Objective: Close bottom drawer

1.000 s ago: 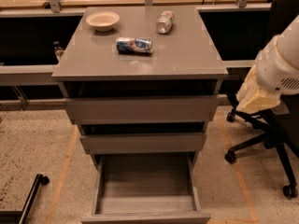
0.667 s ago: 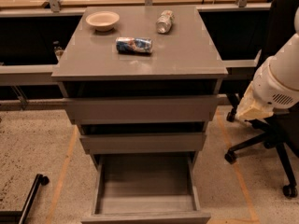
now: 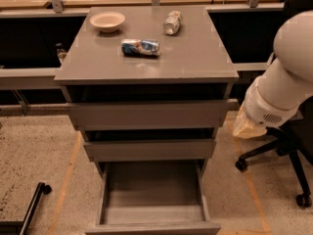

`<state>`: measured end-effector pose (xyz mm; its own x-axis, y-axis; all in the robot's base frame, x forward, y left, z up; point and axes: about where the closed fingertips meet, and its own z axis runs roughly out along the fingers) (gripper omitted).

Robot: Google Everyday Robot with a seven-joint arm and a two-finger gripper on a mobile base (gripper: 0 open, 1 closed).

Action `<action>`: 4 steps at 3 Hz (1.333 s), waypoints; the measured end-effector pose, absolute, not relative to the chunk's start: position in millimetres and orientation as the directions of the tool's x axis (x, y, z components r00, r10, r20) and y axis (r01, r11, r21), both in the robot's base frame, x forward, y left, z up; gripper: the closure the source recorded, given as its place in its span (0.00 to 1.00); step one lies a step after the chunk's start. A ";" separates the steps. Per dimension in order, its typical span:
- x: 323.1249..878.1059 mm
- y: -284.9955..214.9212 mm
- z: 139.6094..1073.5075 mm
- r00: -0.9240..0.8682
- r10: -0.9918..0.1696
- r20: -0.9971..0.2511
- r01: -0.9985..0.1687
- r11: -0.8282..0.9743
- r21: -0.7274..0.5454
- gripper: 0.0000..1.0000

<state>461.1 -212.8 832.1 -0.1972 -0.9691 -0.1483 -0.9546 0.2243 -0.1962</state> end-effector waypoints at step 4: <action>442.4 -188.4 667.2 -0.256 -0.934 -0.251 -0.964 0.266 -0.005 1.00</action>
Offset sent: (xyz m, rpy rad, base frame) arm -0.0191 0.0210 -0.2051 0.2005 0.1342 -0.0475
